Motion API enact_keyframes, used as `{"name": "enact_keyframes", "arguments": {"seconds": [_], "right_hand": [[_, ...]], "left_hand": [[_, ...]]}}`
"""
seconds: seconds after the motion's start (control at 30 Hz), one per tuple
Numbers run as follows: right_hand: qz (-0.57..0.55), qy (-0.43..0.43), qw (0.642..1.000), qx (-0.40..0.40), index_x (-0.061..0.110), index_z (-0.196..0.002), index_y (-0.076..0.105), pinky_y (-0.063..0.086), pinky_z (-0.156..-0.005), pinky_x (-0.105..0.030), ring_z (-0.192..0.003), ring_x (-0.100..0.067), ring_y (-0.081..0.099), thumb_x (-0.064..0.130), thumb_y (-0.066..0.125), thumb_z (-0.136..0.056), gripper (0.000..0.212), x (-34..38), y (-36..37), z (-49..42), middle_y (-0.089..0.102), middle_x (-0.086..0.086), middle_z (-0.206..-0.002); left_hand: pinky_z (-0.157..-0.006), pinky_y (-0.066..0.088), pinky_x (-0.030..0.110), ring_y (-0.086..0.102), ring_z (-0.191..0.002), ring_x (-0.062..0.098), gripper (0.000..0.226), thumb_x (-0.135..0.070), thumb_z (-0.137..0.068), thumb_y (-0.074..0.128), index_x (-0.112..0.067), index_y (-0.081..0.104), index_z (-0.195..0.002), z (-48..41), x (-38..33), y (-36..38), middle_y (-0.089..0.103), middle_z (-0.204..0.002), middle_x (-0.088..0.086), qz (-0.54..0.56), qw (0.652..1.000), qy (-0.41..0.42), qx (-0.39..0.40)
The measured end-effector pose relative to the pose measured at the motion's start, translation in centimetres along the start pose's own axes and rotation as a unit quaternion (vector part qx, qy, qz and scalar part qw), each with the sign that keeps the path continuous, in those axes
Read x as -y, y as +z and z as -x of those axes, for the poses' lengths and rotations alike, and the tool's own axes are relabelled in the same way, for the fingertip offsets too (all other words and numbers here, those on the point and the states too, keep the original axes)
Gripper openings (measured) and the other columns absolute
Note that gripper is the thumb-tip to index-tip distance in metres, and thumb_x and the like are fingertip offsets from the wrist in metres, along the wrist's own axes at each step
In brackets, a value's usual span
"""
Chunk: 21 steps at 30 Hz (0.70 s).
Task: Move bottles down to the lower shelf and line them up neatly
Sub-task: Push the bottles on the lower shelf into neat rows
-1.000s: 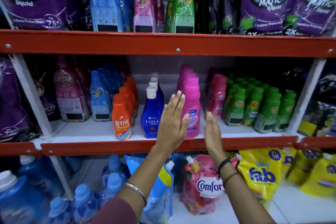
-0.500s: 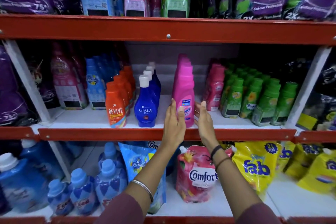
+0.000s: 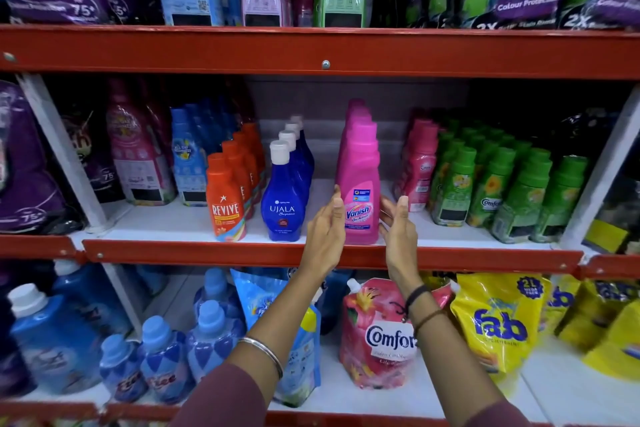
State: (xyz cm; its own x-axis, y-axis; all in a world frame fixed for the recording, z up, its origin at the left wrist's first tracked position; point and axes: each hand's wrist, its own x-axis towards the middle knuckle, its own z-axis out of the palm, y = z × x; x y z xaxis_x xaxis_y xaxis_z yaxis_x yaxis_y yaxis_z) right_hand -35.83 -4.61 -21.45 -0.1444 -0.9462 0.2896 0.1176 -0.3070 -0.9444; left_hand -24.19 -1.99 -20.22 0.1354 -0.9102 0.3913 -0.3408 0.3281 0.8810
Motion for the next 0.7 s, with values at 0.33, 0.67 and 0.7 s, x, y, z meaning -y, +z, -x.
{"name": "enact_keyframes", "arguments": {"seconds": [0.33,0.67,0.7], "right_hand": [[0.06,-0.137,0.985,-0.083,0.022,-0.131,0.053,0.042,-0.101,-0.025,-0.124,-0.011,0.048,0.056,0.033,-0.092,0.055,0.0,2.5,3.7,0.052,0.005,-0.13],[0.051,-0.046,0.994,0.08,0.027,-0.14,0.04,0.027,-0.118,-0.037,-0.137,-0.007,0.037,0.075,0.028,-0.08,0.077,-0.3,9.9,3.7,0.042,0.005,-0.149],[0.037,-0.017,0.996,0.076,0.026,-0.141,0.039,0.026,-0.119,-0.04,-0.138,-0.009,0.037,0.083,0.027,-0.074,0.089,-0.4,10.4,3.5,0.041,0.004,-0.15]], "left_hand": [[-0.111,0.033,0.029,0.041,-0.128,-0.002,0.044,-0.048,-0.101,0.023,-0.031,0.05,-0.131,1.1,1.3,-1.6,0.05,-0.136,-0.014,0.075,0.987,0.085,-0.115],[-0.109,0.03,0.021,0.038,-0.13,0.001,0.056,-0.052,-0.098,0.019,-0.024,0.044,-0.14,-0.7,4.2,-8.1,0.043,-0.141,-0.008,0.083,0.976,0.041,-0.197],[-0.11,0.029,0.025,0.037,-0.132,0.004,0.057,-0.053,-0.099,0.018,-0.023,0.042,-0.142,-0.8,4.3,-8.4,0.042,-0.143,-0.007,0.079,0.981,0.023,-0.176]]}}
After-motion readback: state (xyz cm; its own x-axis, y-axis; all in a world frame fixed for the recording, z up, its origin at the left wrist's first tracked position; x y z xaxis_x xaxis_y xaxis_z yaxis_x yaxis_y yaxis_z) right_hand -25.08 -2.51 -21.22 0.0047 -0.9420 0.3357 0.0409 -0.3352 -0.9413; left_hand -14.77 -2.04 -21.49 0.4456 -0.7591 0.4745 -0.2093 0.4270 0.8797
